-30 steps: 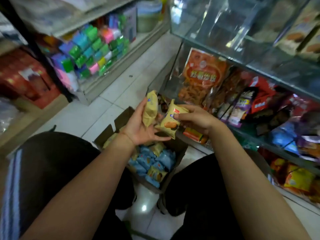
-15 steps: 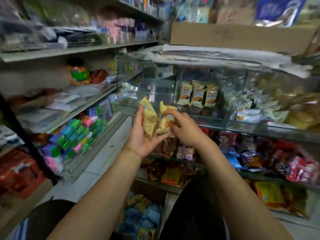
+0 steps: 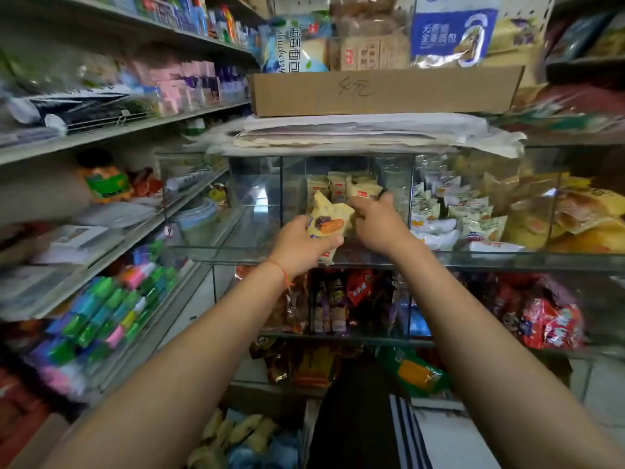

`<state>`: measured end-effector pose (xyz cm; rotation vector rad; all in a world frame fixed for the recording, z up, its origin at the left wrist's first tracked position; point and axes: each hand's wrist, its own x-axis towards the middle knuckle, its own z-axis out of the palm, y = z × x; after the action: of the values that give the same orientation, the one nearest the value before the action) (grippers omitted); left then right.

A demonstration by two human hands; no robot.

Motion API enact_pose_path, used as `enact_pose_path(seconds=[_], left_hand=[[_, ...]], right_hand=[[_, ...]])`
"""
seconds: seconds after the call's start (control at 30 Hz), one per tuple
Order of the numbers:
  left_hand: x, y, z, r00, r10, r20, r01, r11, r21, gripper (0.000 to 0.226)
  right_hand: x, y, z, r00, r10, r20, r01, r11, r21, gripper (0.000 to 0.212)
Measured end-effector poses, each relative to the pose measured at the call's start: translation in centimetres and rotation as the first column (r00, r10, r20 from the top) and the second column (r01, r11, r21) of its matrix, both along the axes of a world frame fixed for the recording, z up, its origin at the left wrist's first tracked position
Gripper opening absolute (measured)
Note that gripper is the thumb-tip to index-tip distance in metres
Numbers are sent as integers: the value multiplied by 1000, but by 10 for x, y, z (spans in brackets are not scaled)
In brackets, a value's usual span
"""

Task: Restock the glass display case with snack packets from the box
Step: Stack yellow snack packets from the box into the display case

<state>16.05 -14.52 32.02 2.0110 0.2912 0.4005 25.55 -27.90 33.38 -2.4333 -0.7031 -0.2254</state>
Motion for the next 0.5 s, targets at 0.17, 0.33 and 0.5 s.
enact_pose_path(seconds=[0.17,0.33,0.5], left_hand=[[45,-3,9,997,67,46,-81,848,524,48],[81,16,-6,982,142,-125,-44,813,580,65],[96,26,-22,977,154,-145,-78,900,428,56]], right_hand=[[51,24,-4,990,-139,-26,136,985,-104,51],[109,55,-30,937,-337,-89,302,912,-277,50],[158,73,-36,938,-345,-42,309,884,-352,61]])
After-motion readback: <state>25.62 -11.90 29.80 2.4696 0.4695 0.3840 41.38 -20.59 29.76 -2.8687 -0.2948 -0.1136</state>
